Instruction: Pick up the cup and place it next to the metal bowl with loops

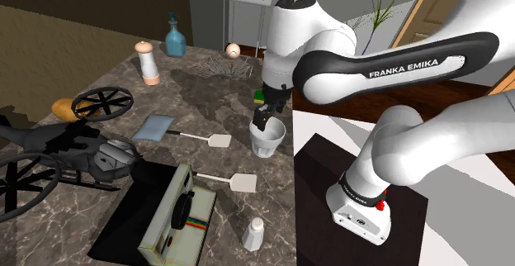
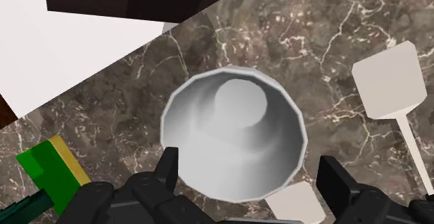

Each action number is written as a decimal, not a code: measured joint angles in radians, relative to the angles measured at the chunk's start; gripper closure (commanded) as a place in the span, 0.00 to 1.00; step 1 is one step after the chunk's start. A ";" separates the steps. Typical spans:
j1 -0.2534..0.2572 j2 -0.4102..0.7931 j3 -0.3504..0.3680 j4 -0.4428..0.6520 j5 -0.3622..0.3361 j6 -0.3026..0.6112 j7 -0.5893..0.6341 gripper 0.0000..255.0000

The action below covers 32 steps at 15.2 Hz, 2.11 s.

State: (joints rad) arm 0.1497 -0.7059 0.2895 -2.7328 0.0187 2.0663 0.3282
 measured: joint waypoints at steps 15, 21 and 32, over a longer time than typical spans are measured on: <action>-0.015 0.206 0.140 -0.073 -0.024 0.274 0.141 0.00; -0.016 0.207 0.140 -0.074 -0.024 0.276 0.142 1.00; -0.009 0.183 0.131 -0.061 -0.018 0.240 0.131 1.00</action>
State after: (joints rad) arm 0.1405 -0.5228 0.4206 -2.7938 0.0006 2.3065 0.4594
